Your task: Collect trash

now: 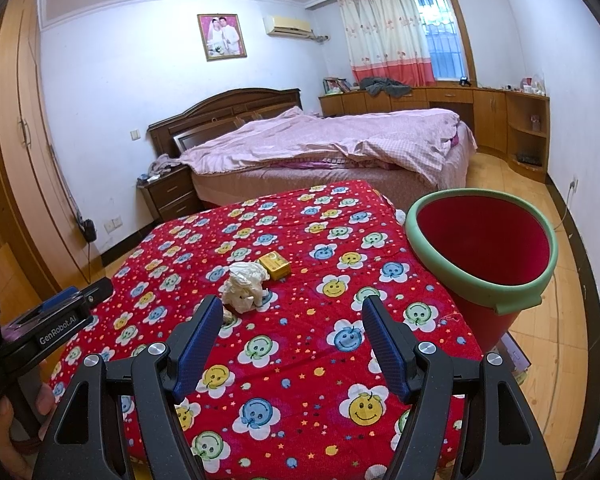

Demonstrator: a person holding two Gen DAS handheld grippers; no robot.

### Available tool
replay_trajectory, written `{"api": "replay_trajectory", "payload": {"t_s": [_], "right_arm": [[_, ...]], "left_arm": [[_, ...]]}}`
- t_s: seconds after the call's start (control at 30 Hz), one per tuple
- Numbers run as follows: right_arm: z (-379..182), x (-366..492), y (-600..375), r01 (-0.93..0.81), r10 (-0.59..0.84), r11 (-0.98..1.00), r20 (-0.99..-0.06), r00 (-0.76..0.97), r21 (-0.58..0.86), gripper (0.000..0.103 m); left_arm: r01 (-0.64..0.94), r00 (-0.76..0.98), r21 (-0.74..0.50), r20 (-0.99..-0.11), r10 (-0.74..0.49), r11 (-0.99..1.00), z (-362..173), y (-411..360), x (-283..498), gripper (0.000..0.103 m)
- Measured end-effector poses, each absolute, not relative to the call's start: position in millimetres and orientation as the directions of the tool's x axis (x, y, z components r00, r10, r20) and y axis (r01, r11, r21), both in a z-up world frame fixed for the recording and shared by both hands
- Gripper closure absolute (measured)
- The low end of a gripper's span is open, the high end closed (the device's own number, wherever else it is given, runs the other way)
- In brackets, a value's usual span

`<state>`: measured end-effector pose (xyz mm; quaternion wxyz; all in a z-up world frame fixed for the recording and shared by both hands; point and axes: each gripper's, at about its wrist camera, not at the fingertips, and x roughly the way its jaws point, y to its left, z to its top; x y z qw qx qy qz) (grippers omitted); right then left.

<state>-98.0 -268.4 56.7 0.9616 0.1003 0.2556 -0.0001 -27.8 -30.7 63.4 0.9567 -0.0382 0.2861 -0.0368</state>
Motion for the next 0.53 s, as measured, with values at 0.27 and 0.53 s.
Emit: {"api": "replay_trajectory", "payload": {"t_s": [0.27, 0.53], "right_arm": [[56.7, -97.9, -268.3, 0.051, 0.051, 0.98, -0.491, 0.87, 0.192, 0.03], [56.4, -98.0, -267.8, 0.051, 0.05, 0.98, -0.491, 0.87, 0.191, 0.03]], "left_arm": [[0.048, 0.834, -0.094, -0.544, -0.092, 0.994, 63.1, -30.9, -28.1, 0.042], [0.043, 0.831, -0.091, -0.55, -0.087, 0.995, 62.8, -24.7, -23.9, 0.042]]}}
